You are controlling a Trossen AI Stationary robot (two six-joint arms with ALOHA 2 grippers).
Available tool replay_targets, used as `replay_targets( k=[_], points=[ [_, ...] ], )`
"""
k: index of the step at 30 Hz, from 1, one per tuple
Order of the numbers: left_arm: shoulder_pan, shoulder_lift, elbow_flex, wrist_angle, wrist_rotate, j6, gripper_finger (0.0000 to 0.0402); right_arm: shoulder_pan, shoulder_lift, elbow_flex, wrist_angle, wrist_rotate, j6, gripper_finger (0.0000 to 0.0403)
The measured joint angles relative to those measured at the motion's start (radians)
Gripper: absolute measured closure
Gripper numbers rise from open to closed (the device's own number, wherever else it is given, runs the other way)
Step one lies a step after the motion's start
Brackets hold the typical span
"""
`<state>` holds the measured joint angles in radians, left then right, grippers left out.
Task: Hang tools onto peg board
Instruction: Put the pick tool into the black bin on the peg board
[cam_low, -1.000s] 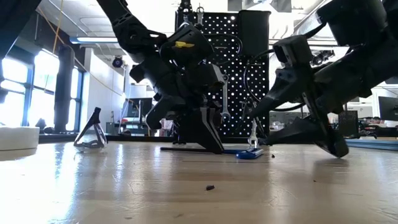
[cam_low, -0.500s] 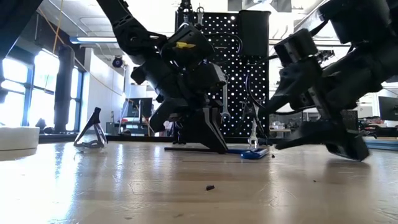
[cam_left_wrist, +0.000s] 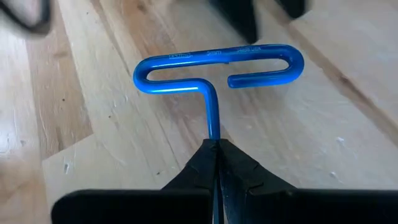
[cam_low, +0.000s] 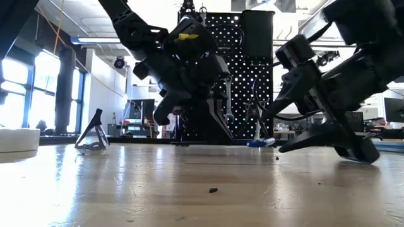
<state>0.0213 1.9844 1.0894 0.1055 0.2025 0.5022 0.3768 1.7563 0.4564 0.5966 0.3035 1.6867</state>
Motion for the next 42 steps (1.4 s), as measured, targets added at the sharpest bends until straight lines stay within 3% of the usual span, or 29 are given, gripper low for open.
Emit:
replay_targets(
  k=[5,14,17,21,23,33,40,42],
  points=[
    [-0.013,-0.029,0.001,-0.004,0.008,0.0,0.0401,-0.041,-0.001,0.0,-0.002,0.011,-0.033,0.0187],
    [-0.026,-0.066,0.002,0.018,0.023,-0.02,0.0399,-0.107,0.001,0.0,0.006,0.192,-0.181,0.02],
    [-0.028,-0.067,0.003,0.036,-0.01,-0.04,0.0399,-0.127,0.005,0.027,-0.025,0.177,-0.276,0.0241],
    [-0.031,-0.067,0.003,0.032,-0.031,-0.045,0.04,-0.135,0.011,0.063,-0.081,0.105,-0.404,0.0356],
    [-0.031,-0.067,0.003,0.022,-0.041,-0.045,0.04,-0.134,0.003,0.065,-0.09,0.107,-0.439,0.0384],
    [-0.031,-0.087,0.003,-0.063,-0.07,-0.028,0.0401,-0.135,0.002,0.065,-0.114,0.107,-0.451,0.04],
    [-0.031,-0.101,0.002,-0.21,0.054,-0.047,0.0393,-0.131,-0.027,0.064,-0.12,0.049,-0.554,0.0394],
    [-0.035,-0.101,0.002,-0.215,0.043,-0.036,0.038,-0.125,-0.049,0.06,-0.139,0.033,-0.569,0.0389]
  ],
)
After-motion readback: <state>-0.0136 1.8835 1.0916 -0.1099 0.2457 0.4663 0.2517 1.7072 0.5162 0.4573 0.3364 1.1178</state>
